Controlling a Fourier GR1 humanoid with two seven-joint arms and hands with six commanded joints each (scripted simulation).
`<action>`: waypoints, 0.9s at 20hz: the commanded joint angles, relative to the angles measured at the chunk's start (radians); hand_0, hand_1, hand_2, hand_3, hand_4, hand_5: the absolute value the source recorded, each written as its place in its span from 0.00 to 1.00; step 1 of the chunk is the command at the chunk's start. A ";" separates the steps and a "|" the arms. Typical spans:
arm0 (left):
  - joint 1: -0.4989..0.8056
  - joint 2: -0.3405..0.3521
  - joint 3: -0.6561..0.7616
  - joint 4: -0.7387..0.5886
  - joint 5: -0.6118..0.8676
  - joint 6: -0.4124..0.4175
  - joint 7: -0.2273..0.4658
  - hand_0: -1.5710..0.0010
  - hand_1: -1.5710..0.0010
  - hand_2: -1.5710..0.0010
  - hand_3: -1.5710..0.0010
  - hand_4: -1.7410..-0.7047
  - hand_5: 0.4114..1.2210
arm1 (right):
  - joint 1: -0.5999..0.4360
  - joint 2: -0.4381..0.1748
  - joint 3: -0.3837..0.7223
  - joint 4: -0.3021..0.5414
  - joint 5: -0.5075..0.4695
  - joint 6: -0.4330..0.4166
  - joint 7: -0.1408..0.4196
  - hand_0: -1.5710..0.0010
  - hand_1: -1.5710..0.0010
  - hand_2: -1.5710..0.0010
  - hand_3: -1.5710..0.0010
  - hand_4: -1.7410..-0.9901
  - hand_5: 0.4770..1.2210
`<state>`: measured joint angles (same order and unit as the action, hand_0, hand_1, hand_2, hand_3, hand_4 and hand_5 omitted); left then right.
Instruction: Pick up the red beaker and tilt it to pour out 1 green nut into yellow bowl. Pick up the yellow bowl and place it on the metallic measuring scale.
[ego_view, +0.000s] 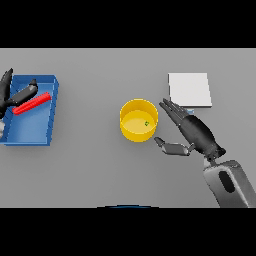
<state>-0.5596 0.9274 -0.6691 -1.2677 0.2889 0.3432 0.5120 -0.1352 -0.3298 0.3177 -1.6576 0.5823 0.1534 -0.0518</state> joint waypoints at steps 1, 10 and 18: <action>-0.006 0.001 0.000 0.005 -0.002 -0.002 0.001 1.00 1.00 1.00 1.00 0.91 0.37 | -0.036 -0.020 0.016 0.024 0.027 0.016 -0.003 1.00 1.00 1.00 1.00 0.62 0.26; -0.022 0.004 -0.007 -0.006 -0.005 -0.004 0.026 1.00 1.00 1.00 1.00 0.91 0.38 | -0.275 -0.056 0.166 0.189 0.145 0.170 -0.056 1.00 1.00 1.00 1.00 0.62 0.26; -0.018 0.003 -0.008 0.000 -0.005 -0.012 0.002 1.00 1.00 1.00 1.00 0.91 0.39 | -0.391 -0.034 0.239 0.333 0.172 0.244 -0.117 1.00 1.00 1.00 1.00 0.66 0.28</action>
<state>-0.5770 0.9310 -0.6772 -1.2682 0.2840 0.3311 0.5133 -0.5256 -0.3638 0.5571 -1.3247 0.7545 0.3972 -0.1688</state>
